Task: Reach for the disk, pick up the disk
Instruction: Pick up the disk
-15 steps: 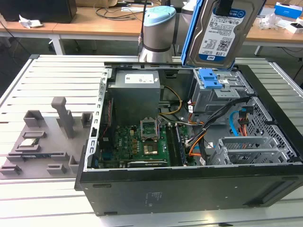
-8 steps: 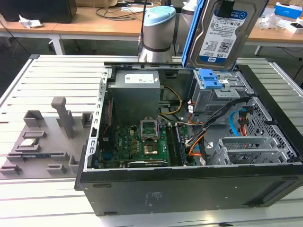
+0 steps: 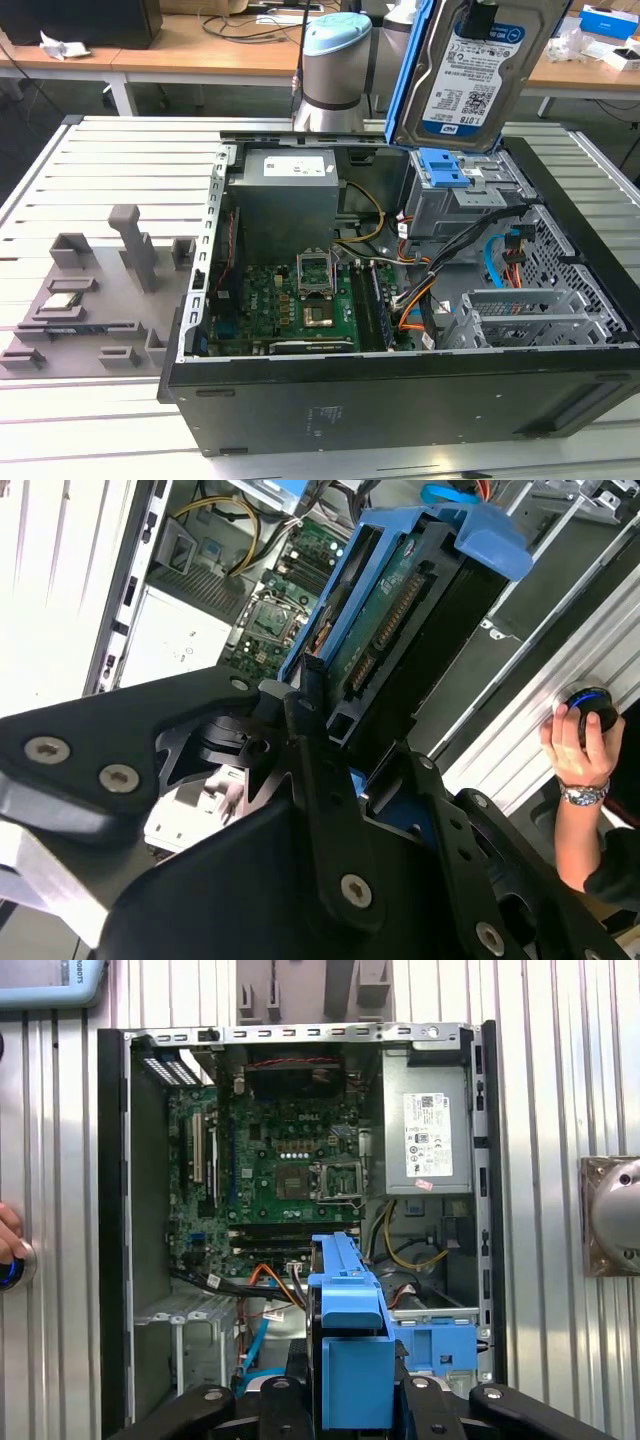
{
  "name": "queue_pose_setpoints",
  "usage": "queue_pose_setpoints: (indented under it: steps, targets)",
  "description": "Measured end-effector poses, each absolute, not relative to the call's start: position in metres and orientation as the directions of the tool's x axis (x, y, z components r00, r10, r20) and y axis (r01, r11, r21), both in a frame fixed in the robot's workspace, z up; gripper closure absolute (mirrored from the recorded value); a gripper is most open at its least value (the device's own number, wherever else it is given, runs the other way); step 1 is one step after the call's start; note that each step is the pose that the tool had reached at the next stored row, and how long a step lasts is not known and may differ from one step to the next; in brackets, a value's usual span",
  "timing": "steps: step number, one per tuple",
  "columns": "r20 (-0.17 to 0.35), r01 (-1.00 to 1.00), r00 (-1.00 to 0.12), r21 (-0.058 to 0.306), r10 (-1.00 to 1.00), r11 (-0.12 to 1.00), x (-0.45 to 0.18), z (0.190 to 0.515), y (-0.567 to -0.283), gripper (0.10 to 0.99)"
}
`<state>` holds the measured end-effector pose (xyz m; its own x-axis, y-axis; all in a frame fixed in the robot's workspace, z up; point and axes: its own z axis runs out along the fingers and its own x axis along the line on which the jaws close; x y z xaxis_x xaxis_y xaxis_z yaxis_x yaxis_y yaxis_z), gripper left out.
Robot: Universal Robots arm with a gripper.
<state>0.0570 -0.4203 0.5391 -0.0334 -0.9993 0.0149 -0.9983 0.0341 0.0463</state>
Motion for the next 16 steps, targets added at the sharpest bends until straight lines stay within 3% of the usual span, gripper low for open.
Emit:
queue_pose_setpoints:
  steps: [16]
  targets:
    - [0.015,-0.998,-0.034,0.046,-0.999,0.034,0.057,0.539,-0.434,0.722]
